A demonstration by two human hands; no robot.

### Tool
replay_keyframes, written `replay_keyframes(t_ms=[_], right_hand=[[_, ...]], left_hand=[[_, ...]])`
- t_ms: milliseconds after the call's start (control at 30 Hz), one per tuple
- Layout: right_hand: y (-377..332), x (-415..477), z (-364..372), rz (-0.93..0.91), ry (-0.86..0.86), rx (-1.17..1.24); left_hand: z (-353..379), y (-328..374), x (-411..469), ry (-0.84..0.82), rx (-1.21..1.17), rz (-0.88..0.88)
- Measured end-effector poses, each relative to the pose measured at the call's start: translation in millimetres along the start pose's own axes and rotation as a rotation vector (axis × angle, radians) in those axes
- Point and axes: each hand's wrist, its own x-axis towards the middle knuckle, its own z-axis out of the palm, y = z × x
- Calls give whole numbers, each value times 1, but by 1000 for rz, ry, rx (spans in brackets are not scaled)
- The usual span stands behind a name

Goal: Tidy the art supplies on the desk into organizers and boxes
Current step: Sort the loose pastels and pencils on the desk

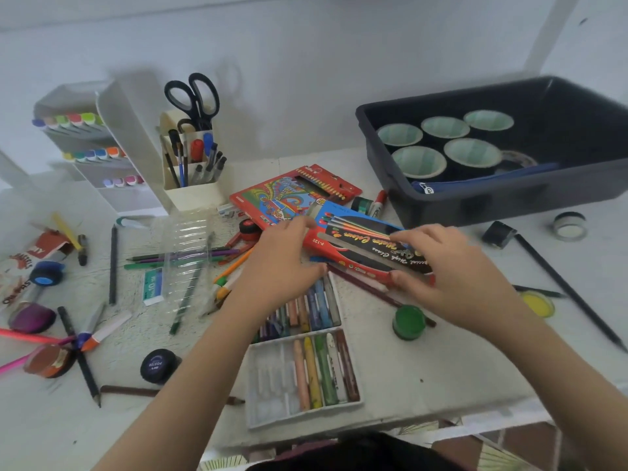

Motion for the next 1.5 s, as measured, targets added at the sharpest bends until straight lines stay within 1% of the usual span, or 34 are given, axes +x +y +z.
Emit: replay_keyframes(t_ms=[67,100,167,267,400,467,533,600,667,700,800,900,1133,1233,1367,1433,1500], right_hand=[[14,6,-1,95,-130,-103],[18,7,-1,126,-177,-112],[25,8,1,144,-206,-91],[28,5,3,112,-170,-50],[34,2,-14,92,-57,29],[43,0,-32,104,-37,13],[56,-3,-49,129,-103,-47],[68,-8,-63,209,-219,-37],[80,-12,-72,291,-291,29],[86,-15,-76,323,-297,56],[103,-21,-82,406,-282,76],[119,-25,-80,476,-274,30],[151,-28,-72,540,-172,-147],[153,-27,-69,547,-172,-132],[147,-27,-65,542,-142,-57],[141,-26,-63,528,-108,-57],[134,-25,-60,508,-77,-52]], left_hand=[[2,3,10,-21,21,-16],[2,5,13,-31,12,-20],[4,9,18,-56,-48,-28],[3,15,18,-63,-191,-54],[-4,25,16,54,-277,-6],[-11,32,16,72,-353,-9],[-15,42,18,2,-444,-5],[-15,55,20,-117,-492,27],[-11,70,23,-221,-469,74],[-8,78,26,-262,-437,100],[7,101,39,-386,-344,137],[23,118,51,-471,-338,128],[53,139,68,-565,-337,107],[61,145,68,-587,-334,116],[67,150,70,-613,-264,138],[62,147,72,-587,-251,139],[53,138,75,-519,-280,130]])
